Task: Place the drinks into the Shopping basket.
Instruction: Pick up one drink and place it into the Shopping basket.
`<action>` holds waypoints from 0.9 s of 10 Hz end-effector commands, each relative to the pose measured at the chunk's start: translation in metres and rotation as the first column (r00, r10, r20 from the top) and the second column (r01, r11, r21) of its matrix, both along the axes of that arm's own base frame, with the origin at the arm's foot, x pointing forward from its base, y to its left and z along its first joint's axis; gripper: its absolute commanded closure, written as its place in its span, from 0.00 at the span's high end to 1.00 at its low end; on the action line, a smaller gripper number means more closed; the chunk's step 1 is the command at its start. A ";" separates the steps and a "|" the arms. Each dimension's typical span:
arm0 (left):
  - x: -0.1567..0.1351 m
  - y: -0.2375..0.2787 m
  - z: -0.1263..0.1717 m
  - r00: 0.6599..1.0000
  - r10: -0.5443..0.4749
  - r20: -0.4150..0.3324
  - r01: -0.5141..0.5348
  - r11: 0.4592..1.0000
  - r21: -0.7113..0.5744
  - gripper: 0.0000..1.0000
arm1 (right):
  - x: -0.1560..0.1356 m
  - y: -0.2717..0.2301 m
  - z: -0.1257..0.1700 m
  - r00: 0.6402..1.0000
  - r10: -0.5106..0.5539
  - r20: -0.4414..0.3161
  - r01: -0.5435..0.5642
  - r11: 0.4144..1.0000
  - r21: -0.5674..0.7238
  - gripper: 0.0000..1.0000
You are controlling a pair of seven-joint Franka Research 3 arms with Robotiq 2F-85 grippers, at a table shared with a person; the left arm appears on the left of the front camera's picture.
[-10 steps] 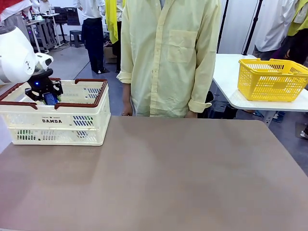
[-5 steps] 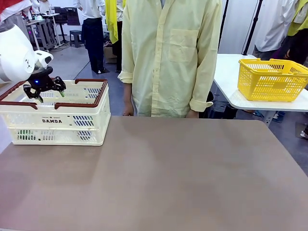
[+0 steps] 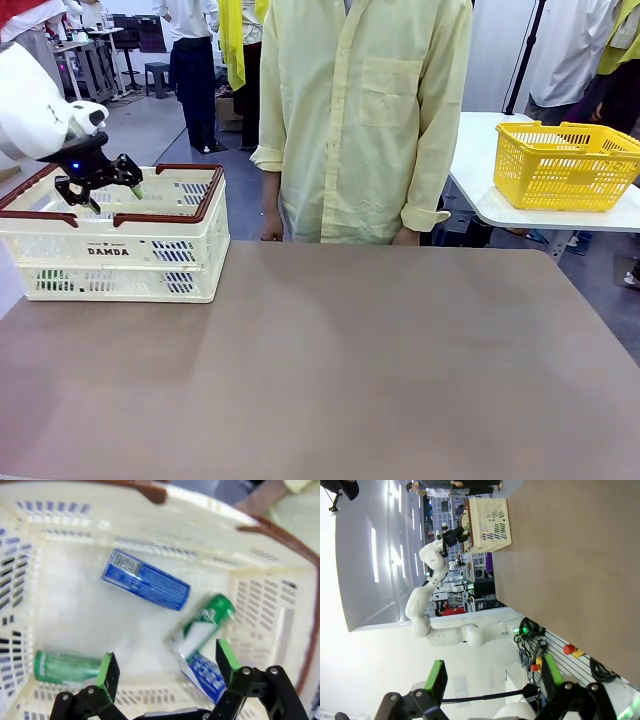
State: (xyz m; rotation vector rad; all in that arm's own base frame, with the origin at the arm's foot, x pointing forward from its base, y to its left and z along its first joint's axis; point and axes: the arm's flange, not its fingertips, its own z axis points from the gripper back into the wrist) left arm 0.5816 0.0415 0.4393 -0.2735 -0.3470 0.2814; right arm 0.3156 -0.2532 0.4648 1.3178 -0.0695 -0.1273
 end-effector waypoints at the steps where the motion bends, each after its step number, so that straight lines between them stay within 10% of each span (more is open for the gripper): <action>1: -0.032 0.024 0.031 0.988 -0.069 -0.135 0.040 0.977 -0.207 1.00 | -0.002 0.000 0.005 1.000 0.007 -0.017 -0.007 1.000 -0.007 1.00; 3: -0.070 0.059 0.054 0.956 -0.210 -0.203 0.080 0.857 -0.509 1.00 | -0.002 0.000 0.005 1.000 0.007 -0.017 -0.007 1.000 -0.007 1.00; 4: -0.090 0.086 0.059 0.922 -0.352 -0.162 0.150 0.710 -0.688 1.00 | -0.002 0.000 0.005 1.000 0.007 -0.017 -0.007 1.000 -0.007 1.00; 7: -0.138 0.138 0.047 0.925 -0.356 0.129 0.242 0.292 -0.925 1.00 | -0.002 0.000 0.005 1.000 0.007 -0.017 -0.007 1.000 -0.007 1.00; 9: -0.173 0.135 0.018 0.932 -0.277 0.232 0.295 0.211 -0.932 1.00 | -0.002 0.000 0.005 1.000 0.007 -0.017 -0.007 1.000 -0.007 1.00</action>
